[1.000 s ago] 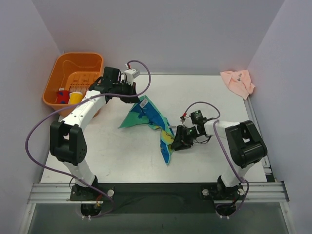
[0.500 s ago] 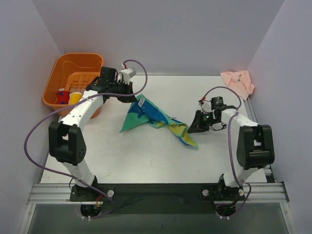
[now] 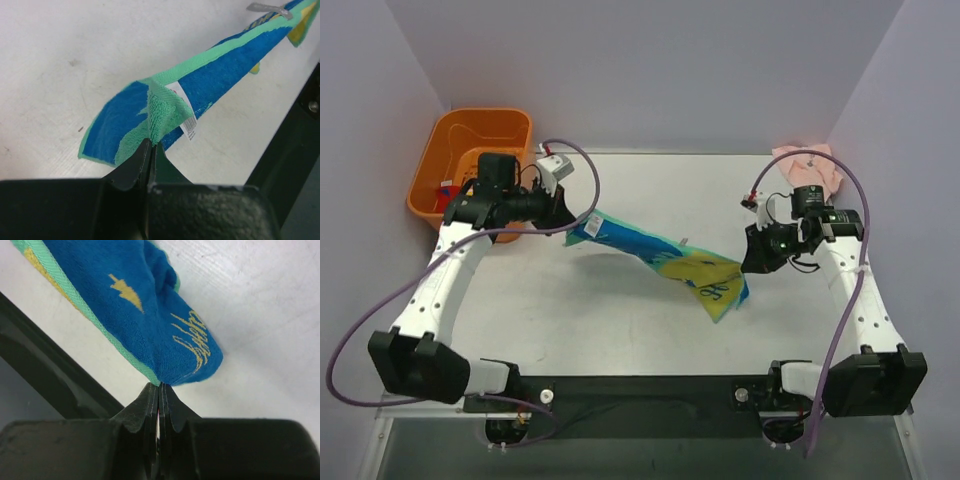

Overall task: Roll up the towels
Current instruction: Flatten the towel

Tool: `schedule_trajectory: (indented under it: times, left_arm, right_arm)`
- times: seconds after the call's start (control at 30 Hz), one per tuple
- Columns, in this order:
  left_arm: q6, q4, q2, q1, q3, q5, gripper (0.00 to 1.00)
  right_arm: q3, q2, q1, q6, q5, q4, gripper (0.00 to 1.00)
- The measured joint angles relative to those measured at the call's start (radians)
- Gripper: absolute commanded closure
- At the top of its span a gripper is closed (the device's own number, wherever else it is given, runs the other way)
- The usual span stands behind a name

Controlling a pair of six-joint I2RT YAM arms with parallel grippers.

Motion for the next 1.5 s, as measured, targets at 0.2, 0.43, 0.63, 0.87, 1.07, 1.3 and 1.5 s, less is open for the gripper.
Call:
schedule_trajectory:
  times: [0.2, 0.43, 0.63, 0.87, 1.07, 1.3, 1.5]
  left_arm:
    - [0.036, -0.117, -0.221, 0.011, -0.075, 0.113, 1.00]
    - [0.004, -0.143, -0.378, 0.012, -0.152, 0.164, 1.00]
    - [-0.050, -0.017, -0.228, 0.013, -0.263, 0.062, 1.00]
    - [-0.107, 0.221, 0.066, 0.021, -0.305, -0.084, 0.86]
    - [-0.106, 0.223, 0.286, 0.043, -0.164, -0.196, 0.39]
    - [-0.105, 0.244, 0.182, 0.117, -0.207, -0.226, 0.45]
    - [-0.065, 0.251, 0.140, 0.064, -0.221, -0.195, 0.66]
  right_arm:
    - [0.082, -0.142, -0.007, -0.131, 0.013, -0.209, 1.00]
    - [0.172, -0.272, -0.007, -0.190, 0.013, -0.343, 1.00]
    - [0.136, 0.024, 0.025, -0.224, 0.063, -0.245, 1.00]
    - [0.256, 0.486, 0.097, -0.162, 0.168, -0.028, 0.56]
    - [0.423, 0.595, 0.069, -0.066, 0.220, 0.044, 0.18]
    - [0.321, 0.414, 0.009, 0.034, 0.220, 0.024, 0.51]
    - [0.188, 0.399, 0.018, 0.100, 0.170, 0.000, 0.70]
